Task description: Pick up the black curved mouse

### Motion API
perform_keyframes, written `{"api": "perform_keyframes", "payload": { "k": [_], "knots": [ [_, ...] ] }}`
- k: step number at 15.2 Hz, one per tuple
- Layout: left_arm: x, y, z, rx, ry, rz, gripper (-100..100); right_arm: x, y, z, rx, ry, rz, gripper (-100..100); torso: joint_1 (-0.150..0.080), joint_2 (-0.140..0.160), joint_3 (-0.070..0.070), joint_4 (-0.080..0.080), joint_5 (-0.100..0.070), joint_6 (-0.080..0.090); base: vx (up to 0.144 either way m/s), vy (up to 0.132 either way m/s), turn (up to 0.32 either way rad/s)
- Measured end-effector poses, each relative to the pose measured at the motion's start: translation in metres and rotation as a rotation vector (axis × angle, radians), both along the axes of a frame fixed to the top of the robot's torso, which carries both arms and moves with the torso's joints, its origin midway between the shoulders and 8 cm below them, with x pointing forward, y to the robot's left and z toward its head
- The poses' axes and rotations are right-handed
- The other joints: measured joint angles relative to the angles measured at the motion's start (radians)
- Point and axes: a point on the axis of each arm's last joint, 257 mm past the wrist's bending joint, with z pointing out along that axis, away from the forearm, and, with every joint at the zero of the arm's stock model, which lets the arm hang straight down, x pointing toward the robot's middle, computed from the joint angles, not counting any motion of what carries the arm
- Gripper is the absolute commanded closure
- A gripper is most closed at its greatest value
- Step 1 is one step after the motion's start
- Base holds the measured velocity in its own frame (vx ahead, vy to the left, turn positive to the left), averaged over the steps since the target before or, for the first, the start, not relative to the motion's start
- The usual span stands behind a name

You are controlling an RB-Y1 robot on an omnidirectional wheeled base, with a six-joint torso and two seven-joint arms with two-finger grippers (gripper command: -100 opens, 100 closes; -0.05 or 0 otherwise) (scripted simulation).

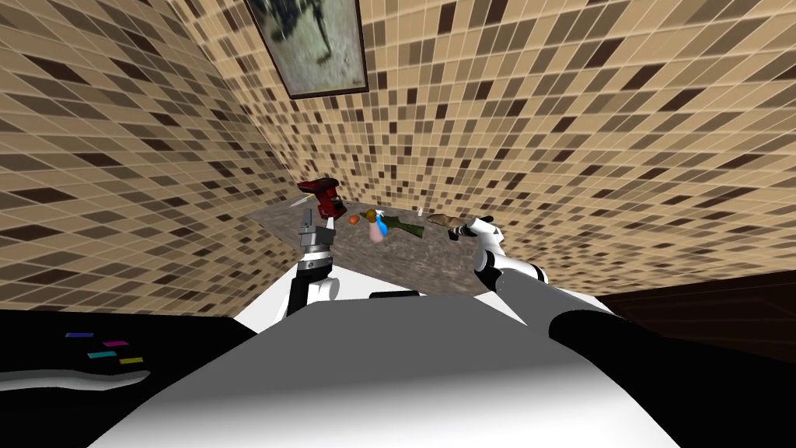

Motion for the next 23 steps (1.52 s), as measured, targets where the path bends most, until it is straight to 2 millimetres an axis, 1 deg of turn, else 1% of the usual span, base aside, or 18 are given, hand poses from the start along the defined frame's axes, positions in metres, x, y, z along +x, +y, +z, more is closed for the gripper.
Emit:
{"api": "perform_keyframes", "payload": {
  "k": [1,6,10,11,16,19,23],
  "knots": [
    [0.000,0.000,0.000,0.000,0.000,0.000,0,-0.001,0.001,-0.001,0.007,0.004,-0.003,-100,-0.001,0.000,0.000,0.000,0.000,0.000,-0.020,-0.019,0.198],
    [0.000,0.000,0.000,0.000,0.000,0.000,0,-0.007,-0.012,-0.011,0.007,0.005,-0.072,-100,-0.010,0.007,0.004,0.001,-0.002,0.000,-0.073,-0.104,0.252],
    [0.000,0.000,0.000,0.000,0.000,0.000,0,-0.012,-0.024,-0.017,0.007,0.003,-0.130,-100,-0.009,0.008,0.005,0.002,-0.002,0.000,-0.082,-0.085,0.184],
    [0.000,0.000,0.000,0.000,0.000,0.000,0,-0.012,-0.024,-0.017,0.008,0.001,-0.135,100,-0.008,0.006,0.004,0.002,-0.002,0.000,-0.017,-0.023,0.005],
    [0.000,0.000,0.000,0.000,0.000,0.000,0,-0.012,-0.025,-0.017,0.007,0.001,-0.135,100,-0.003,0.002,0.001,0.001,-0.001,0.000,0.003,0.002,-0.032],
    [0.000,0.000,0.000,0.000,0.000,0.000,0,-0.009,-0.019,-0.014,0.008,0.001,-0.109,100,0.003,-0.002,-0.001,0.000,0.000,0.003,0.079,0.097,-0.272],
    [0.000,0.000,0.000,0.000,0.000,0.000,0,-0.005,-0.009,-0.007,0.008,0.002,-0.056,100,0.006,-0.004,-0.002,0.000,0.001,0.001,0.086,0.106,-0.226]
  ]
}}
